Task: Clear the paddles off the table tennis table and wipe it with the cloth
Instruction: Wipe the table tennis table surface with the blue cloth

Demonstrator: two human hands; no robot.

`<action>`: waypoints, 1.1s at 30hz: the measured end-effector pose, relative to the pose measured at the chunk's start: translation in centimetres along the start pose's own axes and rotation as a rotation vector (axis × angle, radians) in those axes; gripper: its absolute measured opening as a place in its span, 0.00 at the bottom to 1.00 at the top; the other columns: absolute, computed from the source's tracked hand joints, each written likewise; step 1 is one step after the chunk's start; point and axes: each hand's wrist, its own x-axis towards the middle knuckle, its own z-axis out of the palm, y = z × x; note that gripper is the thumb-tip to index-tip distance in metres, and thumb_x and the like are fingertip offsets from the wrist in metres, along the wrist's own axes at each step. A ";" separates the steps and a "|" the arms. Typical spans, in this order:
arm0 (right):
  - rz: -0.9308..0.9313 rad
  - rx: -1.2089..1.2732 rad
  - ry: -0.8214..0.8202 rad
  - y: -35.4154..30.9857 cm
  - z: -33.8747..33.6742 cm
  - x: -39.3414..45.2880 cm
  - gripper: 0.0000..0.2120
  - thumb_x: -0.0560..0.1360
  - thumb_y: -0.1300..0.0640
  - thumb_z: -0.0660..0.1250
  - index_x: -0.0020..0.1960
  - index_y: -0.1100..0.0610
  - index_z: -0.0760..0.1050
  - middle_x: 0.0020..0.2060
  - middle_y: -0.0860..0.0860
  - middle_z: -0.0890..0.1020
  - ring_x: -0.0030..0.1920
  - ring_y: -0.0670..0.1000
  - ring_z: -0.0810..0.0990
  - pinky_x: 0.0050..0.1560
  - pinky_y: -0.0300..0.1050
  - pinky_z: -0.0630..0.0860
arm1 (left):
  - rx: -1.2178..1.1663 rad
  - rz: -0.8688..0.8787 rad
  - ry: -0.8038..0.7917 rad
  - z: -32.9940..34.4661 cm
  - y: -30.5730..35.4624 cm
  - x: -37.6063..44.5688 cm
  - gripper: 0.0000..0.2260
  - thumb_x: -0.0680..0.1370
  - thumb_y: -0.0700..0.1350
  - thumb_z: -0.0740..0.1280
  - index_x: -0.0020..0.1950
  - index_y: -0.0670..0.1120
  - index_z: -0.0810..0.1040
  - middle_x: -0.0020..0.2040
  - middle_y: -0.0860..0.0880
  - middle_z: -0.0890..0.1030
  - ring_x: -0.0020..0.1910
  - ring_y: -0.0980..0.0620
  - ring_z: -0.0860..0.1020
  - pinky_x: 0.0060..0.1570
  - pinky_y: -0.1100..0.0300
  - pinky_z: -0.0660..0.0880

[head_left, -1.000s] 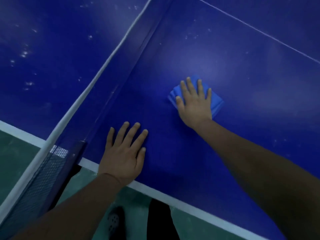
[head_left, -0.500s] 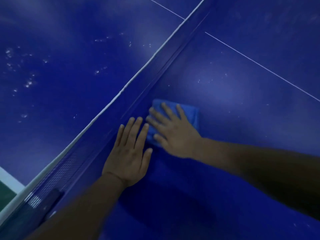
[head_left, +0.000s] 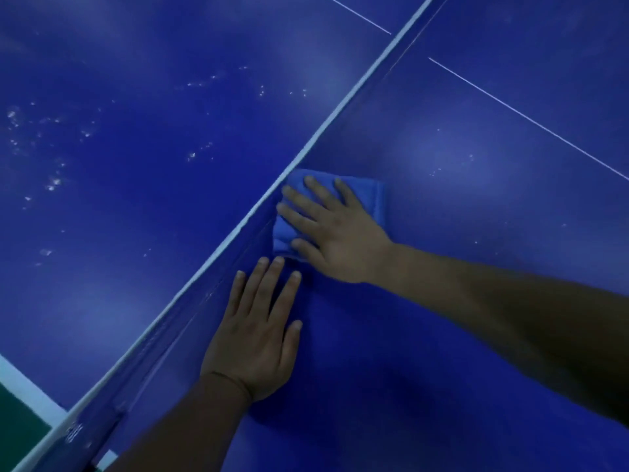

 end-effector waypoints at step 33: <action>1.148 0.150 0.048 17.3 -1.2 -14.7 0.26 0.84 0.42 0.47 0.81 0.45 0.53 0.82 0.45 0.51 0.81 0.56 0.47 0.74 0.74 0.45 | -0.002 -0.018 -0.046 0.0 0.2 0.0 0.25 0.83 0.53 0.49 0.80 0.49 0.61 0.81 0.46 0.57 0.81 0.46 0.51 0.77 0.45 0.47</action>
